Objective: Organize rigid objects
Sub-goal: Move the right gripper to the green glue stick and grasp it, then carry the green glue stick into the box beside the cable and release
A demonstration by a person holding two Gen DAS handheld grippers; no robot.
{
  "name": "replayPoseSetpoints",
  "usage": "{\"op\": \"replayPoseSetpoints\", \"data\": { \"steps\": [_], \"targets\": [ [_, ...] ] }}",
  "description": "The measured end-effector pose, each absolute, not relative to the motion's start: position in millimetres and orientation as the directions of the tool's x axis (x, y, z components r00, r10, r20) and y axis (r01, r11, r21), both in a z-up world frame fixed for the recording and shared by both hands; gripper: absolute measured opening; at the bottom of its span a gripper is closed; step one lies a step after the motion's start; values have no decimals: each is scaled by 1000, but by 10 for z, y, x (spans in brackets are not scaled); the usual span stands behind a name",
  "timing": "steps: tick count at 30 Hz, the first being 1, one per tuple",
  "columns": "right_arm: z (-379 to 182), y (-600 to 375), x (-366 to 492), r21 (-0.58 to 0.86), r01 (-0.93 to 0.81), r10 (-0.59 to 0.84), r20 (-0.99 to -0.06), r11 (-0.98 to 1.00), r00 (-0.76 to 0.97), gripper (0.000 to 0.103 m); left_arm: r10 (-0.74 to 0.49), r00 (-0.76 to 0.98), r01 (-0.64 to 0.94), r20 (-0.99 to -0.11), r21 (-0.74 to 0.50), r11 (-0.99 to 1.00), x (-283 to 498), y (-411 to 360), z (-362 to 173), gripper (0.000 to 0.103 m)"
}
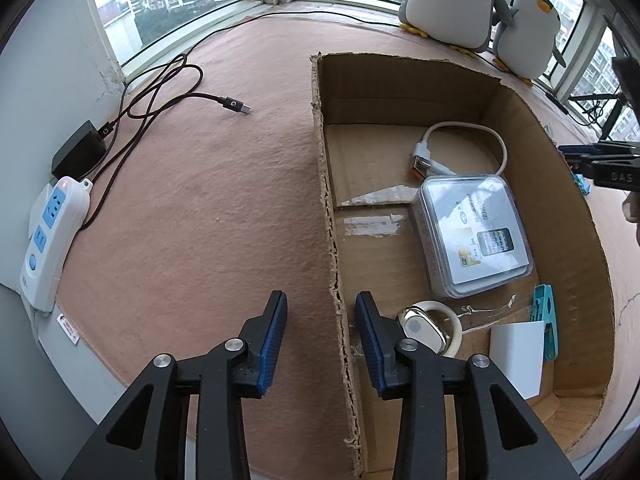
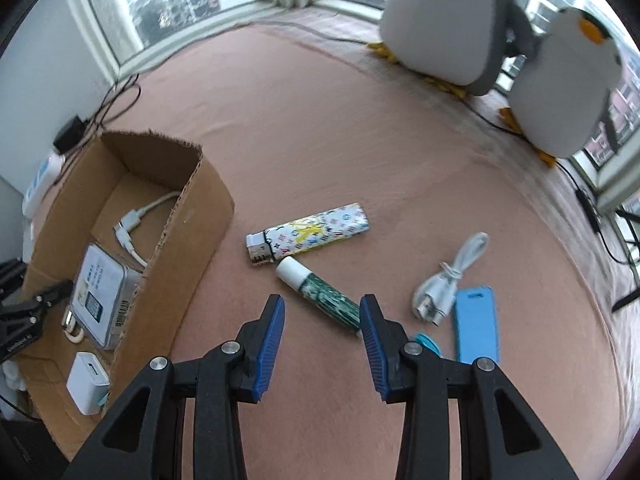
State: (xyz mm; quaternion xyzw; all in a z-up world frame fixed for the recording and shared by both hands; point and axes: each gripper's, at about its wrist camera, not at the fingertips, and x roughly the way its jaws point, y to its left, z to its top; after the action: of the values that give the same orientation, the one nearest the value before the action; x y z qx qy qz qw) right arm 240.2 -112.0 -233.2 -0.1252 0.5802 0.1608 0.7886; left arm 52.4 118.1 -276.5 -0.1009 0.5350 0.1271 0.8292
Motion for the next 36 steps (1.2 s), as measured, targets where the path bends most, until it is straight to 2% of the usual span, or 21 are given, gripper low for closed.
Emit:
{"op": "replayPoseSetpoints", "data": {
  "steps": [3, 13, 17, 21, 26, 36],
  "targets": [
    [-2395, -1054, 2441, -36, -421, 84, -961, 906, 264, 33, 106, 396, -325, -912, -32, 945, 521, 1209, -2769, 47],
    [-2540, -956, 2512, -105, -456, 10, -970, 884, 242, 28, 110, 397, -318, -911, -24, 948, 527, 1213, -2771, 47],
    [-2543, -943, 2501, -99, -462, 12, -973, 881, 231, 18, 108, 396, -315, -912, -24, 949, 534, 1213, -2768, 47],
    [-2544, -917, 2433, -108, -468, 3, -973, 877, 231, 14, 100, 401, -313, -911, -34, 949, 529, 1225, -2770, 45],
    [-2525, -979, 2328, -71, -432, 31, -974, 899, 225, 14, 96, 399, -303, -912, -32, 952, 541, 1194, -2761, 40],
    [-2413, -1246, 2015, 24, -330, 109, -965, 944, 240, 14, 104, 400, -301, -911, -24, 953, 538, 1173, -2761, 39]
  ]
}}
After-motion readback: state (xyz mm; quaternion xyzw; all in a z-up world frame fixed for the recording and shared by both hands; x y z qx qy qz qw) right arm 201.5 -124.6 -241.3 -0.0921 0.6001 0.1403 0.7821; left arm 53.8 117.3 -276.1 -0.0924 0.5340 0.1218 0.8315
